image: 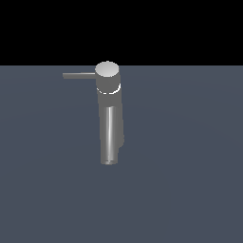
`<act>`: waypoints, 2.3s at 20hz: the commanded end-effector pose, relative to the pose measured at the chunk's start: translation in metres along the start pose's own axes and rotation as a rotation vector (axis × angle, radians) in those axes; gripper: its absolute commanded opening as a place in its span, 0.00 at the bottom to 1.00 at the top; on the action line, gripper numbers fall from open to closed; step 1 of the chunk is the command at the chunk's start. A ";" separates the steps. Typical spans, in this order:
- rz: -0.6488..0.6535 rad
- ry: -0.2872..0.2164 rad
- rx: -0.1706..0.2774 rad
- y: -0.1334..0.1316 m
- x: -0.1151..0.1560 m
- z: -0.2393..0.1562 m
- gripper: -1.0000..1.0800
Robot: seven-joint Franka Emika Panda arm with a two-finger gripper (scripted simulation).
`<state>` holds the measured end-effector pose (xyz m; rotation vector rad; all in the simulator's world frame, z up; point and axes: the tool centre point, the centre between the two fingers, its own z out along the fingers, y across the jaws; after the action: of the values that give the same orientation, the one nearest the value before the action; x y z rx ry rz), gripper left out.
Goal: Turn on the faucet by rotating a designated handle.
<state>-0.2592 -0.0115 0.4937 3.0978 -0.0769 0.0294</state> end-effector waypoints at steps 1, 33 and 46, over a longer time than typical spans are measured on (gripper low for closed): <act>0.000 0.000 0.000 0.000 0.000 0.000 0.00; 0.578 0.151 0.199 -0.076 0.033 0.099 0.00; 0.870 0.231 0.302 -0.112 0.074 0.141 0.00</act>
<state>-0.1825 0.0874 0.3545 3.0328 -1.4403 0.4347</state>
